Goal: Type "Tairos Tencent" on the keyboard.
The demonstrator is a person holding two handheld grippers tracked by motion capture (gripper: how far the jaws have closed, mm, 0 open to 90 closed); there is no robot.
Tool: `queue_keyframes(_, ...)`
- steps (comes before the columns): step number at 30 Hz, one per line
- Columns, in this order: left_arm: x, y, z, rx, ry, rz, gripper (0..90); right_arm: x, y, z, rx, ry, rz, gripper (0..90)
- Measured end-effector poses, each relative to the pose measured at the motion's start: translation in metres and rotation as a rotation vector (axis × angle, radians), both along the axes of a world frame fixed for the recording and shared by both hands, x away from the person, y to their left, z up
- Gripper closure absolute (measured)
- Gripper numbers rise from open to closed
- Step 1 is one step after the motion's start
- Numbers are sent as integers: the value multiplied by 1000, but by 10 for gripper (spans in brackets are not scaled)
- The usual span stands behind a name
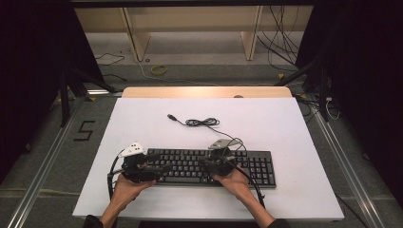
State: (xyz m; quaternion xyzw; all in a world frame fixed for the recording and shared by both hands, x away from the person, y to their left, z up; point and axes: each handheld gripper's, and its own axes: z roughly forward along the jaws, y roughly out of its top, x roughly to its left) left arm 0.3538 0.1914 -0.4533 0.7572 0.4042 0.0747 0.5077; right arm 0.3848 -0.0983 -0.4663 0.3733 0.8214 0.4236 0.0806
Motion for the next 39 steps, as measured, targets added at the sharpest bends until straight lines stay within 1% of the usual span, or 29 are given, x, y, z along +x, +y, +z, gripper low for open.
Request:
queue_keyframes(10, -8, 2, 0, -13, -26, 3, 260, 4, 2, -5, -28, 24, -1, 900)
queue_keyframes(18, -11, 2, -1, -8, -25, 1, 261, 6, 2, -8, -46, 29, -9, 900)
queue_keyframes(29, -14, 2, -3, -3, -26, 0, 263, 7, 3, -10, -48, 35, -12, 900)
queue_keyframes(33, -14, 3, -3, -5, -26, 2, 263, 7, 3, -10, -51, 35, -12, 900)
queue_keyframes(35, -14, 3, -3, -5, -25, 2, 263, 7, 3, -11, -60, 34, -17, 900)
queue_keyframes(39, -13, 4, -3, -6, -26, 10, 264, 6, 5, -13, -77, 13, -13, 900)
